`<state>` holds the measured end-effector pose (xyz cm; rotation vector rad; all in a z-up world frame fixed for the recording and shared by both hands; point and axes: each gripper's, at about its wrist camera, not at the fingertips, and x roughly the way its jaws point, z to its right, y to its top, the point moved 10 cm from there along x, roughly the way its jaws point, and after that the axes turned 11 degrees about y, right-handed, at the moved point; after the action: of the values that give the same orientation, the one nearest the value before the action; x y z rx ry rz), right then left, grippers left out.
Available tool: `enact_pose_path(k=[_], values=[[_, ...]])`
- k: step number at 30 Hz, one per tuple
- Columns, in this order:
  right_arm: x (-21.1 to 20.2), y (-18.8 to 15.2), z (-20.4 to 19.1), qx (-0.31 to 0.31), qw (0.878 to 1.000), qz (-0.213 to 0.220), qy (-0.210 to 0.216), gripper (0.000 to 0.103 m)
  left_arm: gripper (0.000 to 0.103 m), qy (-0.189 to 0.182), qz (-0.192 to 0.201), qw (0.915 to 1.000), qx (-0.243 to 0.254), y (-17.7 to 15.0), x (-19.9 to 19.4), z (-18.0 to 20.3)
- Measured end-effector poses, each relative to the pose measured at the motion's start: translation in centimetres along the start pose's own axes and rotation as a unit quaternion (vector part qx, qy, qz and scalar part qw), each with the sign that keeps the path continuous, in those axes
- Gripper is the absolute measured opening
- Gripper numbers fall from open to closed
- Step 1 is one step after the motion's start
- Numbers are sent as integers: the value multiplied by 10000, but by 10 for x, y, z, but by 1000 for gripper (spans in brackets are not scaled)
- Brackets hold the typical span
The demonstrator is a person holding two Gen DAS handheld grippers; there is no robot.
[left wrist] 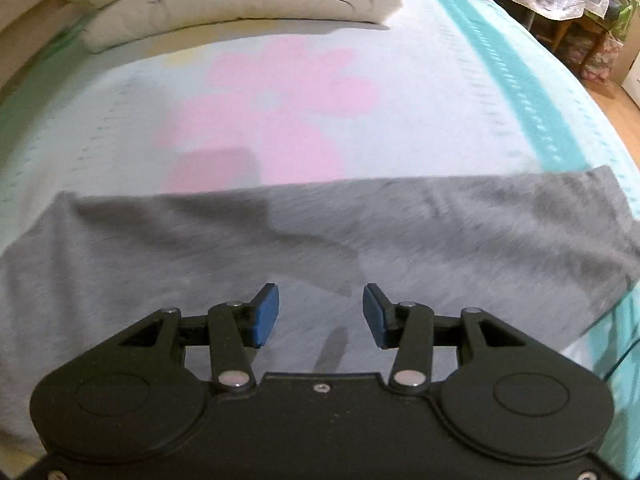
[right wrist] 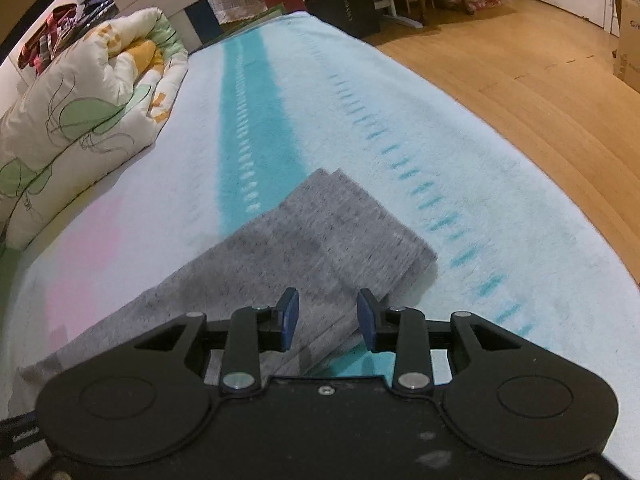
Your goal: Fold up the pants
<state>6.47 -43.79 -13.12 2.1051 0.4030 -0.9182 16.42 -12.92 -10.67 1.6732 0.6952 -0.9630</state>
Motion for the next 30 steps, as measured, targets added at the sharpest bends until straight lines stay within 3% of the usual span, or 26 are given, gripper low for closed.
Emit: enact_pose_path(k=[5, 9, 14, 18, 23, 25, 26, 30], values=[[-5, 14, 19, 261, 9995, 163, -5, 36, 54, -206, 16, 9997, -138, 28, 23, 18], [0, 21, 35, 653, 9977, 173, 8, 36, 55, -207, -347, 9992, -39, 31, 58, 36], [9, 22, 53, 1029, 9946, 115, -40, 36, 58, 9, -145, 9986, 499, 34, 58, 48], [11, 18, 56, 1203, 9926, 122, 116, 36, 59, -228, -244, 9991, 261, 35, 62, 42], [14, 21, 47, 981, 9948, 247, 105, 36, 60, -195, -92, 9992, 323, 35, 57, 41], [21, 20, 40, 811, 9966, 91, 127, 24, 60, -238, -75, 9994, 259, 36, 53, 40], [24, 19, 37, 708, 9974, 34, 97, 6, 60, -256, -76, 9994, 234, 36, 52, 39], [16, 24, 20, 80, 9997, 252, -7, 6, 60, -406, -98, 9989, 224, 37, 44, 37]])
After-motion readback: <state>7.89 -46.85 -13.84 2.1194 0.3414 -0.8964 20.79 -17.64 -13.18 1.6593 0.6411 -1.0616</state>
